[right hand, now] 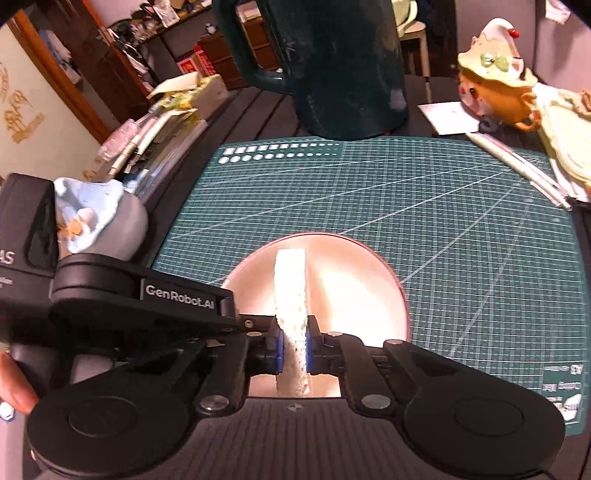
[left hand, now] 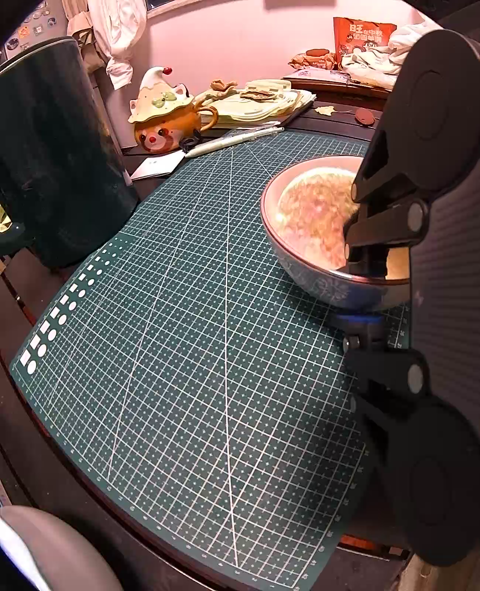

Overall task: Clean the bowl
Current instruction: 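Scrub the bowl interior with the sponge in the right tool, then lift the sponge out and wipe the bowl rim with the right tool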

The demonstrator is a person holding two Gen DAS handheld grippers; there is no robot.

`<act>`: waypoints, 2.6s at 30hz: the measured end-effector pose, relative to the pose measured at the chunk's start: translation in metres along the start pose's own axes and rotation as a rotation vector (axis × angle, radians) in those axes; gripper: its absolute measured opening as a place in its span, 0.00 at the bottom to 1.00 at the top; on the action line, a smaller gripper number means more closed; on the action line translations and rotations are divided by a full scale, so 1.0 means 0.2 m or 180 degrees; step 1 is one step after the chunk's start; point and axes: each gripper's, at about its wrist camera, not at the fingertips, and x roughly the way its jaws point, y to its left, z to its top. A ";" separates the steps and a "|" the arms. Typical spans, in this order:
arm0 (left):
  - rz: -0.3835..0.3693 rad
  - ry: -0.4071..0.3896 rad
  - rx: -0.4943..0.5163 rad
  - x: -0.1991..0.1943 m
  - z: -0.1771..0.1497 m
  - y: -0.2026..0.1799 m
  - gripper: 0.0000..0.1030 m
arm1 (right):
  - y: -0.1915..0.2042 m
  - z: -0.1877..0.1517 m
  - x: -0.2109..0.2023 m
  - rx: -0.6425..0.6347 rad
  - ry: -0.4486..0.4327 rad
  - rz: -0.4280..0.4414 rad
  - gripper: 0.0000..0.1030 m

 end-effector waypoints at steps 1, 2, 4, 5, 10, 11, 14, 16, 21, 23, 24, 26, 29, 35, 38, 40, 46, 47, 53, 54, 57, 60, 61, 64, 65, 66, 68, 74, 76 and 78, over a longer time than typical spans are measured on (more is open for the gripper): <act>0.0003 0.0001 0.0003 0.00 0.00 0.00 0.14 | 0.00 0.00 0.00 -0.0030 0.0014 -0.0102 0.08; 0.0009 -0.0001 0.0010 0.00 0.00 0.00 0.14 | 0.00 0.01 0.00 -0.0061 0.0029 -0.0210 0.08; 0.0037 -0.0019 0.0044 0.00 -0.01 -0.01 0.15 | -0.01 0.01 0.00 -0.0069 0.0037 -0.0334 0.08; 0.0045 -0.0024 0.0056 0.00 -0.01 -0.01 0.15 | -0.01 0.01 -0.01 -0.0094 0.0029 -0.0388 0.08; 0.0055 -0.0027 0.0067 0.00 -0.01 -0.01 0.15 | 0.04 0.00 -0.09 -0.0302 -0.0134 -0.0777 0.08; 0.0055 -0.0026 0.0066 -0.01 -0.01 -0.01 0.15 | 0.04 0.00 -0.10 -0.0307 -0.0157 -0.0790 0.08; 0.0059 -0.0020 0.0059 -0.01 -0.01 -0.01 0.15 | 0.02 0.03 -0.20 -0.0233 -0.0293 -0.0743 0.08; 0.0067 -0.0017 0.0056 -0.01 -0.01 -0.01 0.15 | 0.00 0.04 -0.26 -0.0153 -0.0393 -0.0664 0.08; 0.0062 -0.0010 0.0047 -0.01 -0.01 -0.01 0.15 | -0.09 0.09 -0.33 0.0274 -0.0256 0.0193 0.08; 0.0064 -0.0010 0.0048 -0.01 -0.01 -0.01 0.15 | -0.09 0.08 -0.24 0.0305 -0.0103 0.0231 0.08; 0.0069 -0.0010 0.0050 -0.01 -0.01 -0.01 0.15 | -0.08 0.07 -0.20 0.0284 -0.0062 0.0203 0.08; 0.0073 -0.0005 0.0052 -0.01 -0.01 -0.01 0.15 | -0.07 0.07 -0.14 0.0266 0.0015 0.0144 0.08; 0.0075 0.0006 0.0052 0.00 -0.01 -0.01 0.15 | -0.09 0.06 -0.03 0.0269 0.0156 0.0077 0.08; 0.0072 0.0007 0.0050 0.00 -0.01 -0.01 0.15 | -0.06 0.04 0.00 0.0072 0.0124 -0.0313 0.08; 0.0081 0.0014 0.0060 0.00 0.00 -0.01 0.15 | -0.02 0.02 -0.02 -0.0104 0.0014 -0.0639 0.08; 0.0081 0.0019 0.0064 0.00 0.00 -0.01 0.16 | 0.01 0.02 -0.07 -0.0203 -0.0112 -0.0795 0.08; 0.0091 0.0010 0.0072 0.00 0.00 -0.01 0.15 | 0.03 0.05 -0.25 -0.0191 -0.0411 -0.0777 0.08; 0.0096 0.0007 0.0075 0.00 0.00 -0.01 0.15 | 0.02 0.05 -0.28 -0.0157 -0.0439 -0.0629 0.08; 0.0115 -0.0002 0.0078 0.00 0.00 -0.02 0.15 | -0.07 0.06 -0.12 0.0278 0.0014 0.0054 0.08; 0.0120 -0.0003 0.0083 0.00 0.00 -0.02 0.14 | -0.08 0.05 -0.06 0.0315 0.0107 0.0097 0.08; 0.0120 -0.0009 0.0096 0.00 0.00 -0.02 0.15 | -0.10 0.05 0.01 0.0347 0.0196 0.0154 0.08; 0.0121 -0.0013 0.0088 0.01 0.00 -0.03 0.15 | -0.05 0.04 0.01 0.0081 0.0168 -0.0296 0.08; 0.0128 -0.0019 0.0083 0.02 0.00 -0.05 0.15 | -0.01 0.03 0.00 -0.0043 0.0125 -0.0467 0.08; 0.0130 -0.0022 0.0088 0.02 0.00 -0.05 0.15 | 0.08 0.01 -0.05 -0.0360 -0.0067 -0.0844 0.07; 0.0130 -0.0022 0.0088 0.02 0.00 -0.05 0.15 | 0.11 0.00 -0.06 -0.0451 -0.0132 -0.0938 0.07; 0.0129 -0.0021 0.0086 0.02 0.00 -0.05 0.15 | 0.14 -0.01 -0.09 -0.0559 -0.0235 -0.1037 0.08; 0.0127 -0.0024 0.0078 0.02 0.00 -0.05 0.15 | 0.18 -0.01 -0.13 -0.0644 -0.0360 -0.1122 0.08; 0.0127 -0.0044 0.0044 0.03 -0.01 -0.06 0.15 | 0.04 0.07 -0.23 -0.0152 -0.0367 -0.0250 0.08; 0.0125 -0.0044 0.0047 0.02 -0.01 -0.05 0.15 | -0.04 0.08 -0.17 0.0133 -0.0115 0.0060 0.08; 0.0124 -0.0045 0.0043 0.02 -0.01 -0.05 0.15 | -0.09 0.08 -0.10 0.0279 0.0053 0.0168 0.08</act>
